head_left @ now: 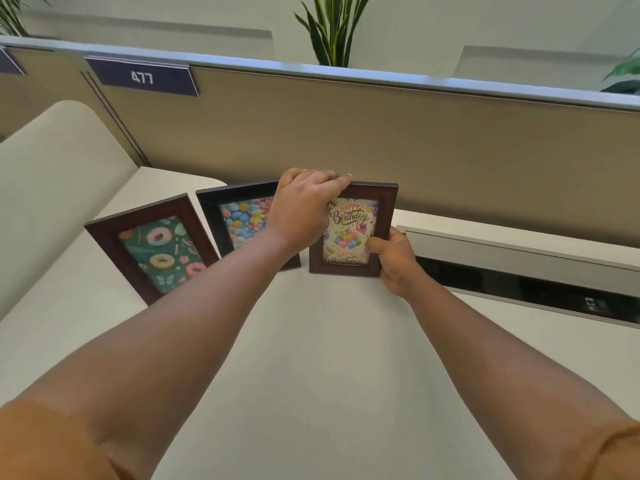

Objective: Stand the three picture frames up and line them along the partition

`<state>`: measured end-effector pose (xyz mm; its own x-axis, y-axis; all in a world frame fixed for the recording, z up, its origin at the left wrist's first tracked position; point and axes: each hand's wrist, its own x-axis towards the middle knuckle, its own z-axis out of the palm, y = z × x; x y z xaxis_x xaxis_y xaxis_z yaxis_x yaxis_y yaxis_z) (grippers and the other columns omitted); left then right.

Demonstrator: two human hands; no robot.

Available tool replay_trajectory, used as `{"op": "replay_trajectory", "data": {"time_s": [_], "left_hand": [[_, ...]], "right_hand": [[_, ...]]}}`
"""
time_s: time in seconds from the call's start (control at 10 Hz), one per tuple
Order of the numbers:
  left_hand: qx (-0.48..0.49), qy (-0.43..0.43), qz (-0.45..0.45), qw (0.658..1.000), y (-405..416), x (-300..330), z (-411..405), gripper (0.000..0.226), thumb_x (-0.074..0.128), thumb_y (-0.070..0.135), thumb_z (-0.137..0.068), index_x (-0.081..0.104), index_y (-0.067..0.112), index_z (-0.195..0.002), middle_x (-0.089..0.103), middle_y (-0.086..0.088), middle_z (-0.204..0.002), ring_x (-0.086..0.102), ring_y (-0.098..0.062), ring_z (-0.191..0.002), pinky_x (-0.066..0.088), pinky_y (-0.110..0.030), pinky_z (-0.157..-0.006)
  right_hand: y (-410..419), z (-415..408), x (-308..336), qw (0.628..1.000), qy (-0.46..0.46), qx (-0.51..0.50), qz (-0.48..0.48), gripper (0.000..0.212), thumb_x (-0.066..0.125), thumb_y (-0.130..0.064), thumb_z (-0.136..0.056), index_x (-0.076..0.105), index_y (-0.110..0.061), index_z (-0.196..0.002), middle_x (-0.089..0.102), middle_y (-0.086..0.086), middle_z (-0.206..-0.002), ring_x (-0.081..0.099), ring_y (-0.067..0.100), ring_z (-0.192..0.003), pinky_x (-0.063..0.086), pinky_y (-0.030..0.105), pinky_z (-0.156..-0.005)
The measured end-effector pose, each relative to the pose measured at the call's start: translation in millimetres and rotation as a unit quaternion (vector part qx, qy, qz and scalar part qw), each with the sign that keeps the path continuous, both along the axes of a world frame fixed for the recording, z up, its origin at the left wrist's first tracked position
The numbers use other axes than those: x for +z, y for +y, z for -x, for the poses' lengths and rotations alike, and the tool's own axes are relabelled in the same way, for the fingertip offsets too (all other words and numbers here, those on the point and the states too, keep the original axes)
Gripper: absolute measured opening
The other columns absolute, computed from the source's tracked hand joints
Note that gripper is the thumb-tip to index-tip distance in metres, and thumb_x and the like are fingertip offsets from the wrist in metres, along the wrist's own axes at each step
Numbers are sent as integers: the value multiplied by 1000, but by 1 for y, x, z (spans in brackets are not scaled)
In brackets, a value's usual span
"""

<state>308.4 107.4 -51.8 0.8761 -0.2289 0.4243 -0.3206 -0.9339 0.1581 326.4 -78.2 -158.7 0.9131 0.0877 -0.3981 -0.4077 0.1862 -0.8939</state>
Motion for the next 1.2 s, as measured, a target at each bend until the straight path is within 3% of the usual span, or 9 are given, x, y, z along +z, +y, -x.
{"op": "replay_trajectory", "data": {"time_s": [0.5,0.7,0.8,0.9,1.0,1.1,1.2], "left_hand": [[7,-8,-11,1000,8,-1,-12,55,62,-6,-89,62,14,-139,69,-8,-135,61,-31,-127,40,-47,-107],[15,-28,-33,999,8,-7,-10,58,60,-4,-88,58,16,-143,65,-5,-141,54,-26,-136,26,-47,-118],[19,-29,-41,999,7,-6,-5,66,63,-2,-88,49,14,-150,53,-8,-154,40,-27,-148,20,-47,-122],[26,-28,-34,999,0,-2,7,70,64,-3,-87,45,14,-152,47,-9,-158,35,-27,-150,19,-46,-123],[12,-35,-14,999,-14,16,31,73,59,-5,-83,44,14,-152,44,-9,-160,32,-27,-152,16,-46,-124],[8,-60,7,998,-27,38,43,71,57,-3,-86,42,15,-153,42,-8,-162,28,-26,-154,15,-45,-124],[-11,-106,37,994,-50,93,69,69,54,3,-91,36,16,-156,37,-8,-164,24,-26,-155,17,-47,-124]], "right_hand": [[7,-19,0,1000,-3,7,21,43,64,9,-87,68,-16,-122,78,7,-115,76,29,-100,63,53,-85],[7,-16,1,999,-21,1,31,41,64,8,-89,67,-18,-121,77,6,-116,74,30,-107,63,49,-86],[4,-4,11,996,-72,-5,45,56,65,7,-89,55,-22,-136,68,2,-130,69,26,-117,64,40,-80],[-3,11,26,989,-124,-31,78,77,66,2,-87,36,-26,-152,49,-2,-146,57,21,-128,61,36,-85],[-18,37,68,963,-212,-68,152,86,65,-9,-83,26,-25,-158,35,-1,-160,44,20,-139,43,26,-98],[-31,52,104,933,-269,-89,223,85,63,-16,-81,28,-23,-158,34,0,-161,40,19,-144,40,34,-111],[-59,82,167,852,-366,-134,351,76,61,-17,-85,34,-16,-156,36,6,-163,33,21,-149,33,49,-121]]}}
